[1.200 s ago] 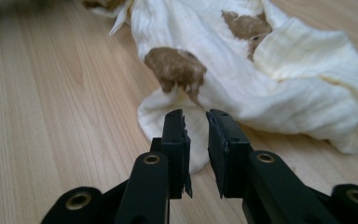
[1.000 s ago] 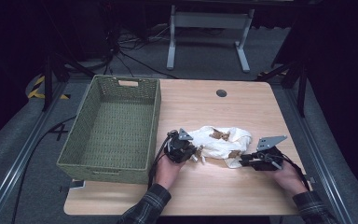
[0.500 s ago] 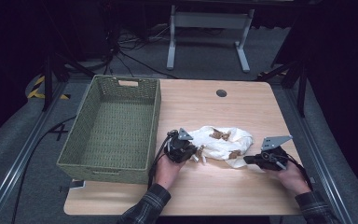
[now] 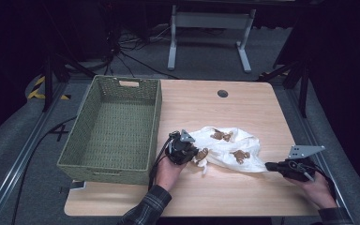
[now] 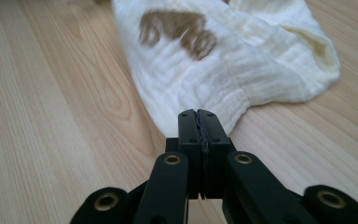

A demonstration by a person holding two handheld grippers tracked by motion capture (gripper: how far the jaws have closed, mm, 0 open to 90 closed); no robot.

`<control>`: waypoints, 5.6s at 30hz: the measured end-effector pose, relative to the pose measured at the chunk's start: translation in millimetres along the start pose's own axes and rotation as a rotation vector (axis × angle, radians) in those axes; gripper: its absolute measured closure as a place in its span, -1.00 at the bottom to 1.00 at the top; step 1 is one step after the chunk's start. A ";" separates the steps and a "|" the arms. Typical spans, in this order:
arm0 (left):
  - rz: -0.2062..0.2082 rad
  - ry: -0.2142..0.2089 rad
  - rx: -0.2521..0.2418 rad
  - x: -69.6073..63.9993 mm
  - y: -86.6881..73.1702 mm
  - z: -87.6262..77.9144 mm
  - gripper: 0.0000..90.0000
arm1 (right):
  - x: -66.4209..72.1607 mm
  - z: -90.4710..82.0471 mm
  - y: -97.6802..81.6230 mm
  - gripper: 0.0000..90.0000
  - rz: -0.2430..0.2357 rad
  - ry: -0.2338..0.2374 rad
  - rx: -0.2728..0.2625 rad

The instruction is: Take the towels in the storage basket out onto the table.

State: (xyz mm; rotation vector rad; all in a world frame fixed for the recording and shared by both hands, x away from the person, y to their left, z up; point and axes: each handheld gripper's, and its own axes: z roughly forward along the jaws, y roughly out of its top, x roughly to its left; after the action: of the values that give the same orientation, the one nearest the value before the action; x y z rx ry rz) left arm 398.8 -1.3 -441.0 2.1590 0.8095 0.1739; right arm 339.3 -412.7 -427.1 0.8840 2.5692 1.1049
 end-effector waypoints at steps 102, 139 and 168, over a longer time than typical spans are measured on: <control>-0.039 0.046 0.034 12.8 25.8 -3.3 0.39 | -19.5 51.5 69.4 0.56 -0.021 -0.008 -0.024; -0.061 0.072 0.058 35.3 32.4 14.9 0.26 | -48.0 105.2 102.1 0.92 -0.023 -0.081 0.006; -0.144 0.101 0.114 52.0 29.1 41.0 0.46 | -87.4 81.8 84.2 0.84 0.036 -0.116 -0.005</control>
State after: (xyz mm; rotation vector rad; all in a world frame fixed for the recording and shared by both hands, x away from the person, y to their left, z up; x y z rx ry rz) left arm 469.3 -10.1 -454.3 2.2025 1.0517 0.1670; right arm 479.8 -371.5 -427.7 0.9672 2.4652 1.0374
